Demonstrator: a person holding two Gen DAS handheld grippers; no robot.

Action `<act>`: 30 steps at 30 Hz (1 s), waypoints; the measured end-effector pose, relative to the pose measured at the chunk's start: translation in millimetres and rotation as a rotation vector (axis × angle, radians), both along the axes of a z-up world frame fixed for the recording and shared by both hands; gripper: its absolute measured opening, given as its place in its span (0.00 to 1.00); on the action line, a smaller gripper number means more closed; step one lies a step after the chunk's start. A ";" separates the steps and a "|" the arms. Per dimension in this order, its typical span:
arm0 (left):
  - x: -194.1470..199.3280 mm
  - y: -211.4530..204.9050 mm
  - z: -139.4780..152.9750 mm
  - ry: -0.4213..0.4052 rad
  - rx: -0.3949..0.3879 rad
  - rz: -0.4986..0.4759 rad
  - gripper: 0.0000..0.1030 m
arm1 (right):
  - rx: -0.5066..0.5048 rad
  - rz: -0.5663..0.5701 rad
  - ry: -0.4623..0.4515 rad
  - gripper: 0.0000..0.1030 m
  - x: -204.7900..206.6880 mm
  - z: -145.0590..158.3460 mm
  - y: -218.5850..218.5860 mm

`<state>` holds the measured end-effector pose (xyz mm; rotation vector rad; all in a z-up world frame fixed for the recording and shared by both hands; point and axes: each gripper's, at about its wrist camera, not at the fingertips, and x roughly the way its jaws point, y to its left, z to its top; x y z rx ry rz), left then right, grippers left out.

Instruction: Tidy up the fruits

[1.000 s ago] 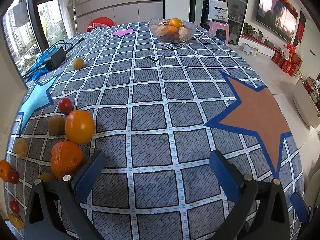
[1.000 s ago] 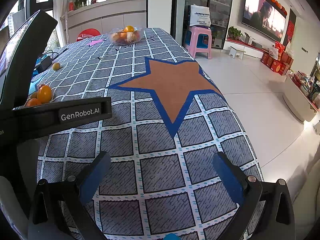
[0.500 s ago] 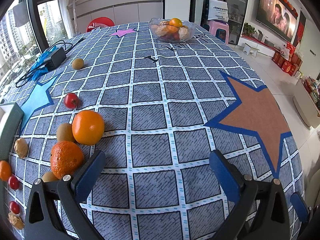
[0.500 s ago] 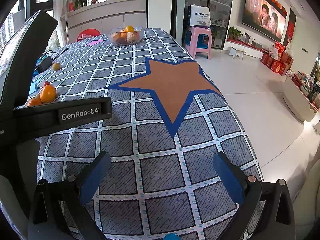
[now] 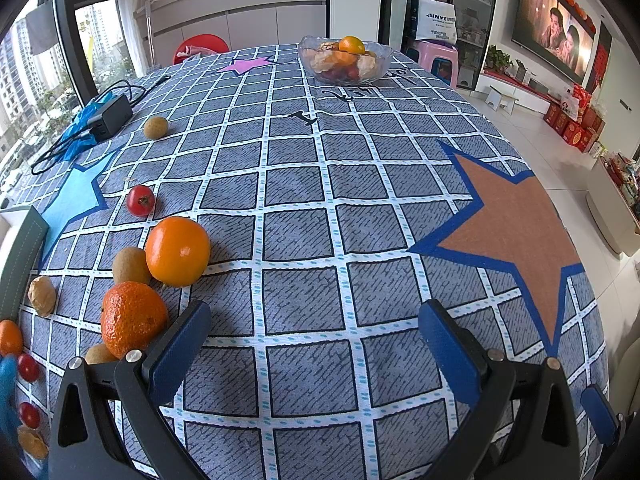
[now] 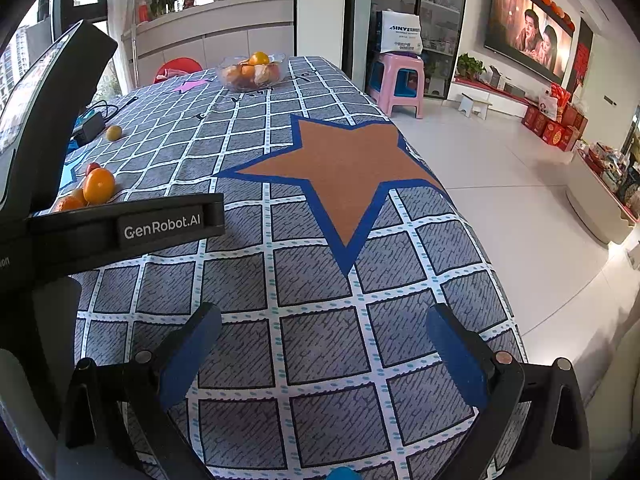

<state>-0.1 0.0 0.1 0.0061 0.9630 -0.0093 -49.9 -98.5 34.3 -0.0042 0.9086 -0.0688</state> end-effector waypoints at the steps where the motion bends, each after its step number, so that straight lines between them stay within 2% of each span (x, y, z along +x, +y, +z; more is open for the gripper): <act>1: 0.0 0.1 0.0 0.000 0.000 0.000 1.00 | 0.001 0.000 0.000 1.00 -0.1 0.1 0.0; 30: 0.0 0.0 0.0 0.000 0.000 0.000 1.00 | 0.033 0.003 -0.018 1.00 -3.4 3.3 -5.1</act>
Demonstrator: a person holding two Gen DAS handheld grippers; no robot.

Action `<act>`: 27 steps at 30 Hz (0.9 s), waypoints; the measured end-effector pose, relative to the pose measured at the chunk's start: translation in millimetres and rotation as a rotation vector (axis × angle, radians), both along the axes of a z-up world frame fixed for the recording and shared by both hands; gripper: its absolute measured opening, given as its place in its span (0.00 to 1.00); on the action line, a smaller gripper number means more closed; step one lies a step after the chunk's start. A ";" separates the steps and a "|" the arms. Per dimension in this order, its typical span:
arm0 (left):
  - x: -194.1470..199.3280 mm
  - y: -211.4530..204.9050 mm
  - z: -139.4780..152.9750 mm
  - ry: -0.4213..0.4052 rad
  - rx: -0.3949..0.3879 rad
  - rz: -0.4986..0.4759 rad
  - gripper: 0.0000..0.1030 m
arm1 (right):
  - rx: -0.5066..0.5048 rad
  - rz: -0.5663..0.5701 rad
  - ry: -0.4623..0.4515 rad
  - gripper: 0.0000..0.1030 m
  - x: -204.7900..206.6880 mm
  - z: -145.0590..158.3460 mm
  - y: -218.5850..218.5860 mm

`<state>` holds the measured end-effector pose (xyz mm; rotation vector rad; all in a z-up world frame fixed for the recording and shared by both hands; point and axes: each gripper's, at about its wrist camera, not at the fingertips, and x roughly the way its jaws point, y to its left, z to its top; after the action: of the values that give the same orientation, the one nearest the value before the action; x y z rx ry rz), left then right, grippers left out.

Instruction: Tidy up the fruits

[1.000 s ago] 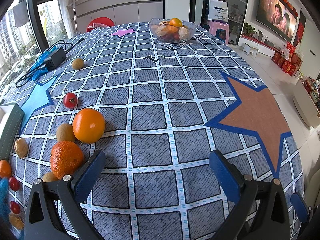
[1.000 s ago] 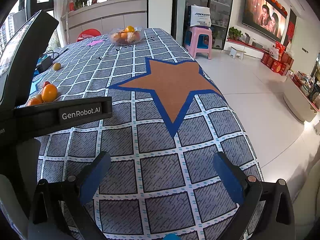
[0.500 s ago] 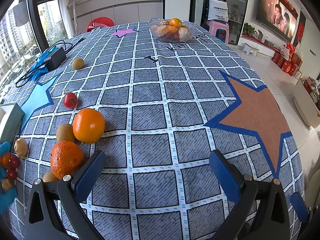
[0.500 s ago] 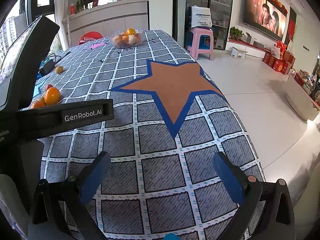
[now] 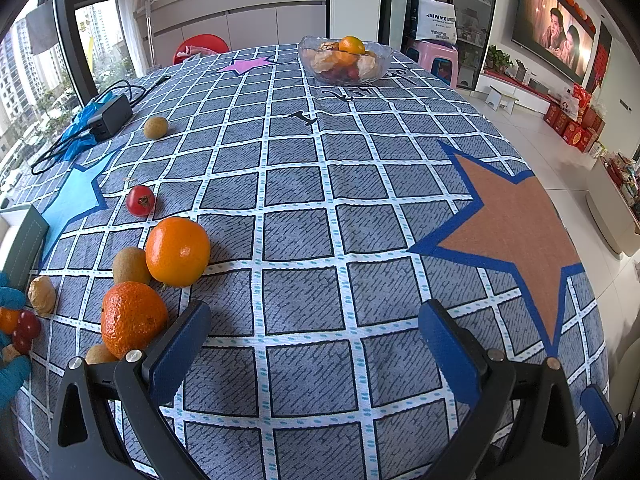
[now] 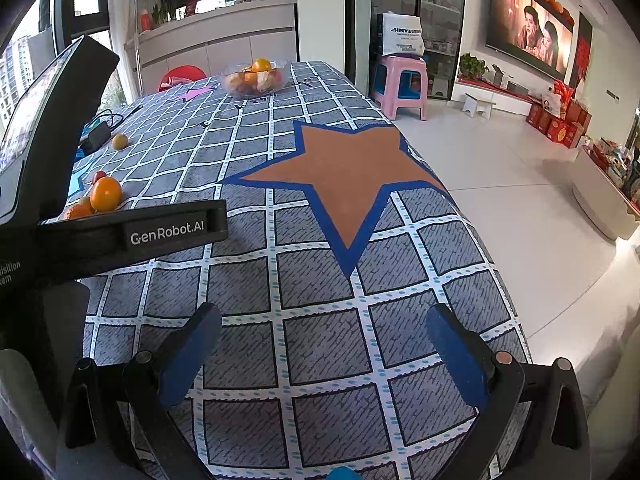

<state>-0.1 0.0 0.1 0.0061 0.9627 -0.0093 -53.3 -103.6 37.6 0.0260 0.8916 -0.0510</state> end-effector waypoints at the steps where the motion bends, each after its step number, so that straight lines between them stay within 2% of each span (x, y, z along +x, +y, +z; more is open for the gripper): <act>1: 0.0 0.0 0.0 0.000 0.000 0.000 1.00 | 0.001 0.000 0.000 1.00 0.0 0.0 -0.1; 27: 0.0 0.0 0.0 0.000 0.000 0.000 1.00 | -0.021 -0.001 0.012 1.00 2.4 -2.2 3.5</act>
<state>-0.1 0.0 0.1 0.0061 0.9627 -0.0093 -50.9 -100.1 35.4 0.0067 0.9027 -0.0609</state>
